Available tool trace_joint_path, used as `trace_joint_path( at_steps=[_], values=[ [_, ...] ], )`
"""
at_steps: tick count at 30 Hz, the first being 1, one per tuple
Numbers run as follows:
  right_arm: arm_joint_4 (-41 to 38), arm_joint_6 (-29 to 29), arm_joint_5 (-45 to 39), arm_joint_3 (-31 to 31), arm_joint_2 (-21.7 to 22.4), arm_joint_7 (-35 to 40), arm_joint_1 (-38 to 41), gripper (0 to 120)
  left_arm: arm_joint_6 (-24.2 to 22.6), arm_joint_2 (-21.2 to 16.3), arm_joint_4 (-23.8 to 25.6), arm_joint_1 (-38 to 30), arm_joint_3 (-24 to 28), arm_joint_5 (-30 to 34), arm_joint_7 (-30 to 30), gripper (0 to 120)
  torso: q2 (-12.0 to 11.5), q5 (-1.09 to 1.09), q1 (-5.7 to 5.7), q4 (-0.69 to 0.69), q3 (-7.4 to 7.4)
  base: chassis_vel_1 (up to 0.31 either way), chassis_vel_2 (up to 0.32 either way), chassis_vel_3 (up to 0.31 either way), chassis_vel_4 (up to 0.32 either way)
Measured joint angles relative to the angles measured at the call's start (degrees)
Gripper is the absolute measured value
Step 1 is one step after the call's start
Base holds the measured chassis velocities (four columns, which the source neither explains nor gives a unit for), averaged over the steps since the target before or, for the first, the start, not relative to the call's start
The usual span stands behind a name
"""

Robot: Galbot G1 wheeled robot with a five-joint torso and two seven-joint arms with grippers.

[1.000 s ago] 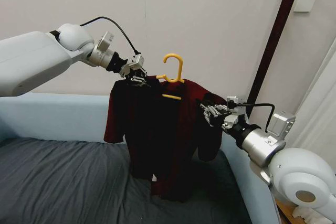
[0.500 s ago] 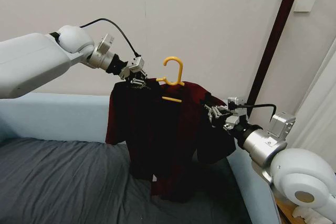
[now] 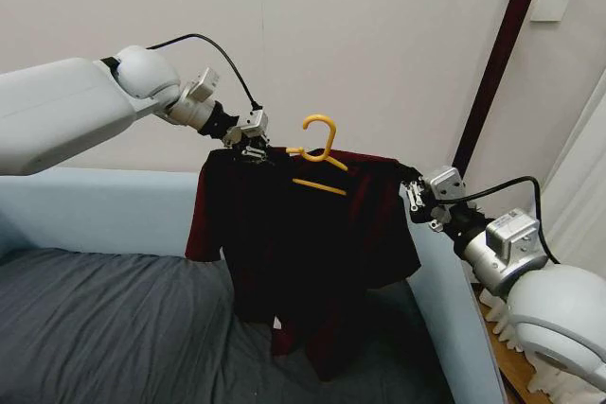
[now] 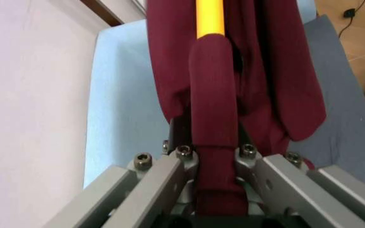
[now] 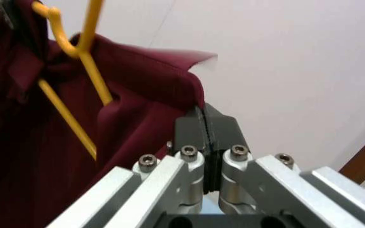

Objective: Pick up the clothes from the sofa and hang them on the clothes hanger.

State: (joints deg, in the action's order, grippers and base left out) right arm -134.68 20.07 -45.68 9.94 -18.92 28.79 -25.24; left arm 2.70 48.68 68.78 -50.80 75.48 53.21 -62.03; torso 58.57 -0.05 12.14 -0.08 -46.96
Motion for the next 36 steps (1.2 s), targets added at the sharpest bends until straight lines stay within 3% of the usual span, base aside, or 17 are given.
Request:
trace_joint_path(
  at_steps=[2,7,16,21,30,36],
  values=[
    [-1.84,0.36,2.33,-0.29,2.24,-0.70,-0.03,0,-1.04,2.24,-0.43,1.02,-0.18,0.16,1.95,2,0.00,-0.01,0.00,0.01,0.00,0.000,0.000,0.000,0.000],
    [-3.00,0.52,3.76,-0.02,3.15,-1.37,-0.52,0,-1.95,5.04,-1.13,1.88,-1.20,2.29,3.76,2,0.00,0.03,0.00,-0.02,0.00,0.000,0.000,0.000,0.000],
    [-3.15,-1.06,5.74,1.18,2.83,-3.28,-1.80,0,-3.29,5.53,-0.71,2.28,-1.65,5.96,4.75,2,0.00,-0.01,0.00,0.03,0.00,0.000,0.000,0.000,0.000],
    [-2.45,-1.74,9.77,2.29,2.13,-4.59,-3.50,0,-3.49,5.82,-0.62,1.99,-1.39,6.80,4.83,2,0.00,0.00,0.00,-0.01,0.00,0.000,0.000,0.000,0.000],
    [-1.21,-2.87,9.44,2.98,0.40,-5.27,-3.13,0,-3.60,6.89,-0.78,1.83,-1.12,7.02,5.33,2,0.00,0.01,0.00,0.00,0.00,0.000,0.000,0.000,0.000],
    [-3.58,-8.77,3.89,3.13,0.84,-11.55,-4.19,17,-3.28,7.41,-1.85,2.80,-1.47,6.29,5.75,2,0.00,0.00,0.00,0.00,0.00,0.000,0.000,0.000,0.000]
  ],
)
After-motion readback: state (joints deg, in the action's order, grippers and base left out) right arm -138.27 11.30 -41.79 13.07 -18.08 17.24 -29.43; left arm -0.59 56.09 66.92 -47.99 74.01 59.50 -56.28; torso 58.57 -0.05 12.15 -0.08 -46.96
